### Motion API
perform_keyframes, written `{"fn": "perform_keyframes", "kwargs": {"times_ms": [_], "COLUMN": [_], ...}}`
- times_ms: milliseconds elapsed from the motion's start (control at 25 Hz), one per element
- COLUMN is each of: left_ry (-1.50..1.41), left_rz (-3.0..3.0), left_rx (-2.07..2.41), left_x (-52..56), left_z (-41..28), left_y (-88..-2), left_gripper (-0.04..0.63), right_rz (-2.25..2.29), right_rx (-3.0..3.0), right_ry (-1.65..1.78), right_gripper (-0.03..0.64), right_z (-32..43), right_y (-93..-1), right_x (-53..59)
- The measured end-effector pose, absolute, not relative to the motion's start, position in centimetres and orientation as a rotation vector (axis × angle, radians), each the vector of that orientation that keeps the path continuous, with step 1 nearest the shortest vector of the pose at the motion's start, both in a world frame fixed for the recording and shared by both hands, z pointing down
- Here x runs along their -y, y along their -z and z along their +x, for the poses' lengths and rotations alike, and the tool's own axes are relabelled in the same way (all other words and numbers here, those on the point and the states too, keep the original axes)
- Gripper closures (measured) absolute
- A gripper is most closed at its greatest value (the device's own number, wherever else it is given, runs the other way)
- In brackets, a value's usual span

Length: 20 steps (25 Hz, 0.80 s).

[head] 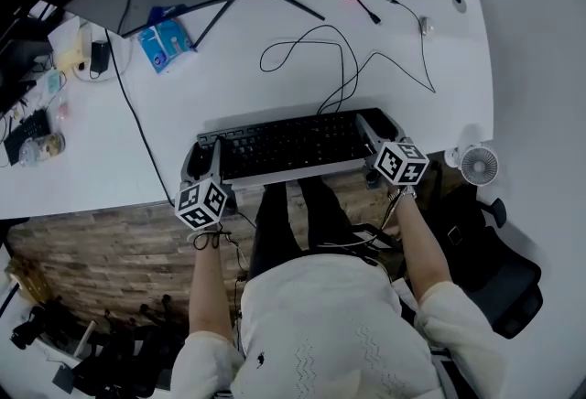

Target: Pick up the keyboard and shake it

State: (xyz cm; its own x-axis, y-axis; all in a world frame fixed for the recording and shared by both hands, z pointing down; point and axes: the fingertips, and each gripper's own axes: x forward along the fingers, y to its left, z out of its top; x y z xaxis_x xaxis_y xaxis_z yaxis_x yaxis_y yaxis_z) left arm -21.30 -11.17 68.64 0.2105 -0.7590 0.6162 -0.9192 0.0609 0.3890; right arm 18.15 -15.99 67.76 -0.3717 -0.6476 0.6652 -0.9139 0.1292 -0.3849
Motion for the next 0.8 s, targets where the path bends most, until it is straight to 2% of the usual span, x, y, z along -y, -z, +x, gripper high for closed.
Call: {"fn": "perform_keyframes", "kwargs": {"times_ms": [800], "left_ry": [-0.278], "left_rz": [1.715], "left_rx": [1.577], "left_x": [12.1], "left_z": [-21.9], "left_y": [-70.3], "left_gripper": [0.364], "right_rz": [1.519], "right_rx": [2.095], "right_ry": [-1.074], "right_gripper": [0.365], "right_z": [17.5], "right_y": [-69.4], "right_x": [17.1]}}
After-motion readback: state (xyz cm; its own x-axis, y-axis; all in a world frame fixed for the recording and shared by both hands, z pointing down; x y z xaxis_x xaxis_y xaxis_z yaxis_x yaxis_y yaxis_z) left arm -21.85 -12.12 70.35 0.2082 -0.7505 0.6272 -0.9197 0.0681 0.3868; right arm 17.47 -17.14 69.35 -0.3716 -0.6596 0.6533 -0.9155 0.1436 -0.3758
